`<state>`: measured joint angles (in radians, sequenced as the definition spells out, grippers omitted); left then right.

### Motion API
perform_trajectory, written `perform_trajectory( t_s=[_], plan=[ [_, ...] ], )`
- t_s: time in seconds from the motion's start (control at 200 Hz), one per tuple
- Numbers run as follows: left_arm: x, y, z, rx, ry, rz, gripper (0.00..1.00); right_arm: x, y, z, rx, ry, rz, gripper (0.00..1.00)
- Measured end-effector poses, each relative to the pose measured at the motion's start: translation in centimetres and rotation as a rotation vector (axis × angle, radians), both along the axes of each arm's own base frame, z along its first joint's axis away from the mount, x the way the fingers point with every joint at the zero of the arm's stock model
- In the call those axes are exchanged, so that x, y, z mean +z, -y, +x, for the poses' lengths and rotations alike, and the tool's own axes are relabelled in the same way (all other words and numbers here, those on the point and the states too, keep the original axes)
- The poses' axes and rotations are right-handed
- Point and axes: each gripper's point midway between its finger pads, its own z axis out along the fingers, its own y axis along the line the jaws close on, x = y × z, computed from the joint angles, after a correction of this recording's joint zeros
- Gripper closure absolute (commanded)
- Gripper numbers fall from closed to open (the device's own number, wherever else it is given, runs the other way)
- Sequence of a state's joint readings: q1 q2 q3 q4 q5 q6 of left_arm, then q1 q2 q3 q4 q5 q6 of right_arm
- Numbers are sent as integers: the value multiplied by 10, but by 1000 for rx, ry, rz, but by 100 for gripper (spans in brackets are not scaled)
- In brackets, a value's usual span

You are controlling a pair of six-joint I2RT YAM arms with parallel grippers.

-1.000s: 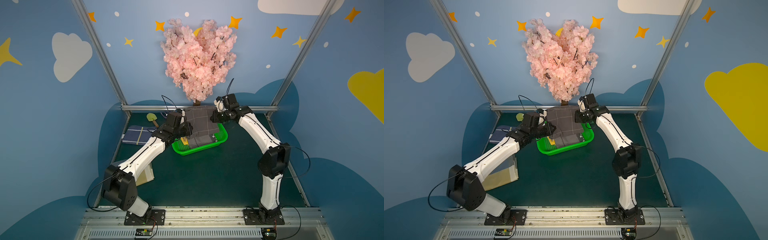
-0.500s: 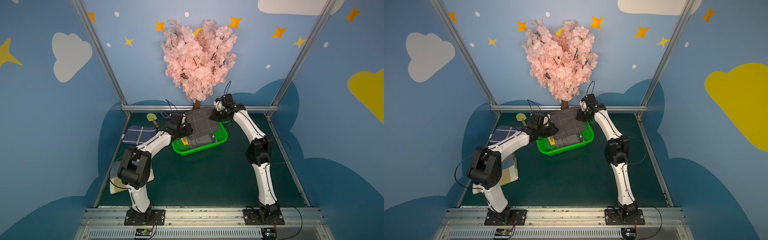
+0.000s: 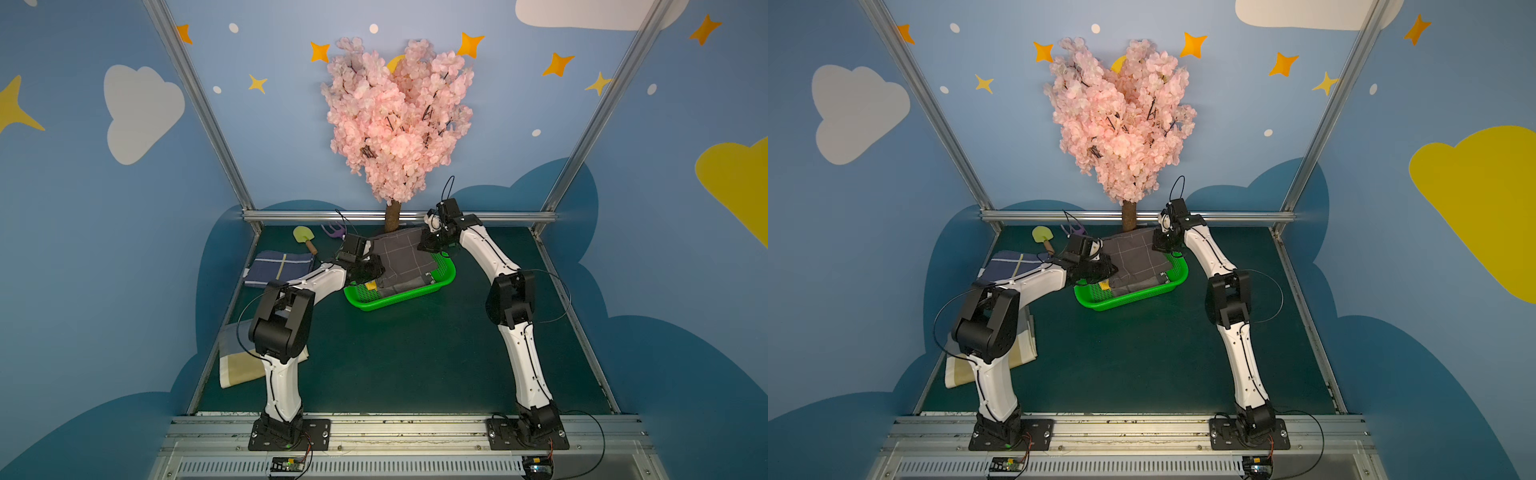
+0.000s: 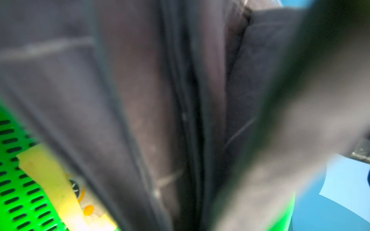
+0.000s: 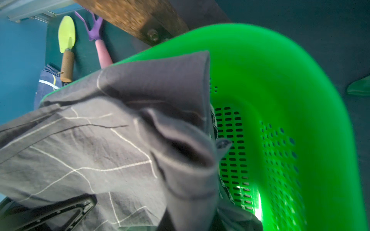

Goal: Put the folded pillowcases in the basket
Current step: Place the pillowcase in the basket.

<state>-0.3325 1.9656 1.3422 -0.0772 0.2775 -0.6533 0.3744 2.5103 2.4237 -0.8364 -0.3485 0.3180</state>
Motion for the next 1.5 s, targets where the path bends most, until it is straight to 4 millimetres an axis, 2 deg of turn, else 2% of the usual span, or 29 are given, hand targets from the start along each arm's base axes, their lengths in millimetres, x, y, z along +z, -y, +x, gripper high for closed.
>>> perform_trajectory(
  t_s=[0.185, 0.36, 0.581, 0.646, 0.706, 0.776, 0.851, 1.121, 1.221, 1.322, 1.427, 1.502],
  plan=[
    [-7, 1, 1, 0, -11, -4, 97, -8, 0, 2, -1, -9, -3, 100],
    [-21, -1, 1, 6, -28, 2, 87, -13, -1, 2, -3, -19, -4, 99],
    [-27, -5, 0, 16, -38, 12, 73, -17, -1, 2, -13, -29, -4, 69],
    [-27, -5, 0, 18, -37, 14, 64, -18, -1, 3, -12, -26, -7, 56],
    [-27, -6, 1, 18, -34, 18, 52, -18, -1, 3, -19, -29, -7, 47],
    [-28, -7, 1, 24, -36, 22, 37, -18, -1, 3, -14, -22, -12, 42],
    [-29, -9, 1, 29, -39, 27, 31, -18, 0, 4, -16, -20, -15, 40],
    [-29, -24, 3, 55, -47, 85, 26, -18, -3, 4, -10, 0, -38, 36],
    [-16, -31, 8, 61, -27, 108, 25, -11, -3, 4, -11, 25, -54, 34],
    [15, -40, 12, 71, 26, 122, 24, 9, -2, 3, -14, 69, -64, 29],
    [58, -52, 9, 88, 107, 142, 23, 44, -1, -4, -9, 144, -68, 23],
    [95, -63, 1, 107, 175, 165, 23, 78, -2, -13, -1, 215, -66, 18]
  ],
)
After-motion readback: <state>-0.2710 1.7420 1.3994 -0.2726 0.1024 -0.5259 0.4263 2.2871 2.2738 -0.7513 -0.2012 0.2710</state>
